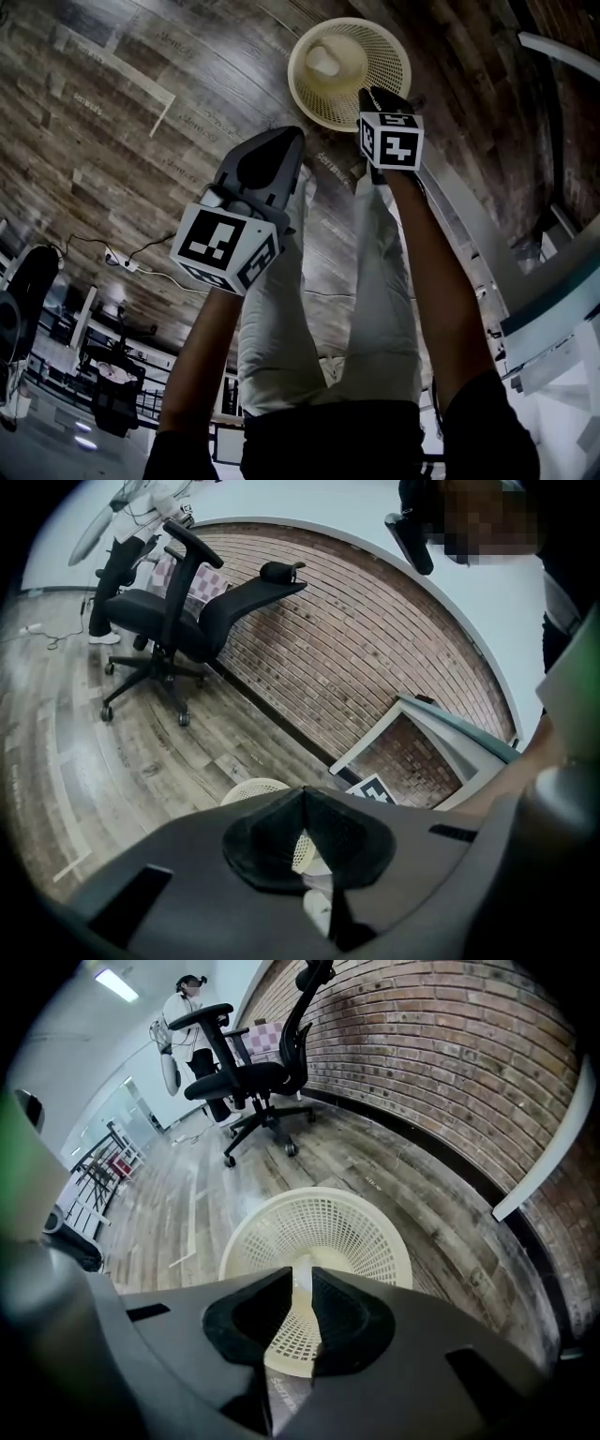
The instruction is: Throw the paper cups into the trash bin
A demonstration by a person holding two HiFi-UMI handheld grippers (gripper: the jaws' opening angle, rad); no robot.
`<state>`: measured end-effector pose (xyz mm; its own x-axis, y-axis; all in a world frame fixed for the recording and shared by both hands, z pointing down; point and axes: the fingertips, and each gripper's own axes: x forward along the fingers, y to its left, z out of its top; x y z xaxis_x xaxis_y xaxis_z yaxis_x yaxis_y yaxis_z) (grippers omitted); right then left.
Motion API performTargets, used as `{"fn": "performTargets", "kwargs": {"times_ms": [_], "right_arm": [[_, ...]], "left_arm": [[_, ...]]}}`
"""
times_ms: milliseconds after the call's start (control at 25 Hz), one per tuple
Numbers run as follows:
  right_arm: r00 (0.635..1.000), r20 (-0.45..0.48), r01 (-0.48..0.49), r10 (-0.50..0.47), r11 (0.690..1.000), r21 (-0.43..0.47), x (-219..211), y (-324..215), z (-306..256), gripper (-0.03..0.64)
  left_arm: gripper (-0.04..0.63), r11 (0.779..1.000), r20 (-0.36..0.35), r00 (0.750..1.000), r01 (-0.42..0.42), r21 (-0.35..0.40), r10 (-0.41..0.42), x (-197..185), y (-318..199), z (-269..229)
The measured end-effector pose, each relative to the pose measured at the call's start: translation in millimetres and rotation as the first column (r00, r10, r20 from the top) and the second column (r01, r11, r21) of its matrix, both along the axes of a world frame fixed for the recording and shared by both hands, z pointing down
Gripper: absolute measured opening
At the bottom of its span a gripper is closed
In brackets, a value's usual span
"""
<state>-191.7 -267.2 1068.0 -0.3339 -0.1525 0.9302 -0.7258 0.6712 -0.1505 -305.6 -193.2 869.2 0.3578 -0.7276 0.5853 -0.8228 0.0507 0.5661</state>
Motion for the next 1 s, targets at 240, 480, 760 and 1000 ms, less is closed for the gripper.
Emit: {"fn": "performTargets", "kwargs": {"times_ms": [240, 480, 760, 1000], "right_arm": [[0.999, -0.02, 0.031, -0.031, 0.999, 0.045, 8, 3, -20, 0.028], [0.999, 0.032, 0.032, -0.034, 0.998, 0.061, 1, 8, -57, 0.006], [0.995, 0.087, 0.036, -0.043, 0.996, 0.086, -9, 3, -116, 0.005], [0.989, 0.146, -0.021, 0.005, 0.994, 0.107, -14, -5, -192, 0.005]], "left_arm": [[0.008, 1.0, 0.017, 1.0, 0.013, 0.003, -0.013, 3, 5, -20], [0.008, 0.998, 0.061, 0.996, 0.064, 0.01, -0.064, -10, 9, -50], [0.008, 0.994, 0.095, 0.99, 0.098, 0.055, -0.103, -21, 0, -99], [0.008, 0.994, 0.085, 0.993, 0.077, 0.076, -0.083, -9, -5, -144]]}}
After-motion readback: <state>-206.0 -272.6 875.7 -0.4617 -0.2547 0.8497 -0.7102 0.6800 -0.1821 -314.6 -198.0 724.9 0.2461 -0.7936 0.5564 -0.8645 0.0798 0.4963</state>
